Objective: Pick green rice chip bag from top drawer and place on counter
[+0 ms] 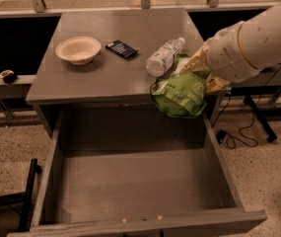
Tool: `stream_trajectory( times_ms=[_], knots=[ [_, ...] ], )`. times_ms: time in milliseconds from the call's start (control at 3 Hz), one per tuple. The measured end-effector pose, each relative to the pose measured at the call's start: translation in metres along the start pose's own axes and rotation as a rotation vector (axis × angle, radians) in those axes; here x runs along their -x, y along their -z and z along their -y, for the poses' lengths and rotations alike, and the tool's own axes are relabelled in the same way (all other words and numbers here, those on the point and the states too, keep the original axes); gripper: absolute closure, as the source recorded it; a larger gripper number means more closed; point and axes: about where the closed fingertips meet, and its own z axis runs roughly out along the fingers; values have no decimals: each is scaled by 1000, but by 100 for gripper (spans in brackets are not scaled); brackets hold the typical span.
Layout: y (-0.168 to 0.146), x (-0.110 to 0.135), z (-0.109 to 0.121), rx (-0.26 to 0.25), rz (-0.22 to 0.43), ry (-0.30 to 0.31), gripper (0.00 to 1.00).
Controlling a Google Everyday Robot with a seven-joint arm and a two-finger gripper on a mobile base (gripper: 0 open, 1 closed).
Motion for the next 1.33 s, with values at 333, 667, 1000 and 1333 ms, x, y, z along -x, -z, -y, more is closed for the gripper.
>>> stream_trajectory(
  times_ms=[333, 667, 1000, 1333],
  knots=[
    [-8, -29, -3, -24, -84, 41, 100],
    [-17, -80, -2, -80, -176, 59, 100],
    [-38, -114, 9, -136, -197, 63, 100],
    [-66, -130, 10, -154, -187, 57, 81]
  ],
)
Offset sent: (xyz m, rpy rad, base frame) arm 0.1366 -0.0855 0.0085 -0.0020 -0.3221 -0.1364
